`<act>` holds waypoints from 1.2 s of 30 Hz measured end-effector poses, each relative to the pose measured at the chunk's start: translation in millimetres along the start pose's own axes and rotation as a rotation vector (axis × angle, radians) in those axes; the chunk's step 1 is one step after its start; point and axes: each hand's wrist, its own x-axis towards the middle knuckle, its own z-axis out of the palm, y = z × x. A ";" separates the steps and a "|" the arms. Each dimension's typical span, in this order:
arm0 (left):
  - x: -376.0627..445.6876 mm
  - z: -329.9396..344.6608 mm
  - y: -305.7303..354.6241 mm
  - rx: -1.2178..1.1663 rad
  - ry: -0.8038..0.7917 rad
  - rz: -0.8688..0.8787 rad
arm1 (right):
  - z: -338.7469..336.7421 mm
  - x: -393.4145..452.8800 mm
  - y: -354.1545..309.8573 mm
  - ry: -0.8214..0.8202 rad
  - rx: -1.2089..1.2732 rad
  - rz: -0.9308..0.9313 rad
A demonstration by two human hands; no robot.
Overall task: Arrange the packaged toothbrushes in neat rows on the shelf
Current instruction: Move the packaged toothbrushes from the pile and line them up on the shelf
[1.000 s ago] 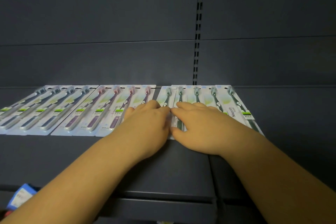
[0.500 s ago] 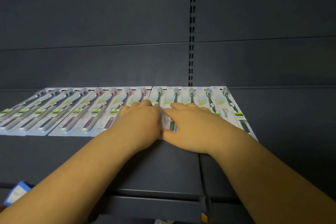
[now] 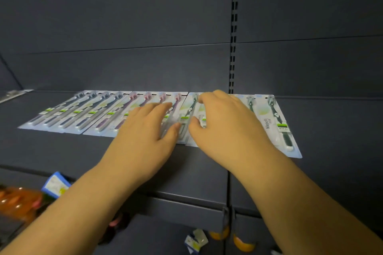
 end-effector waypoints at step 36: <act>-239.9 -234.5 -428.4 0.342 0.133 -0.471 | 207.9 -2.1 -466.7 -0.142 0.195 -0.486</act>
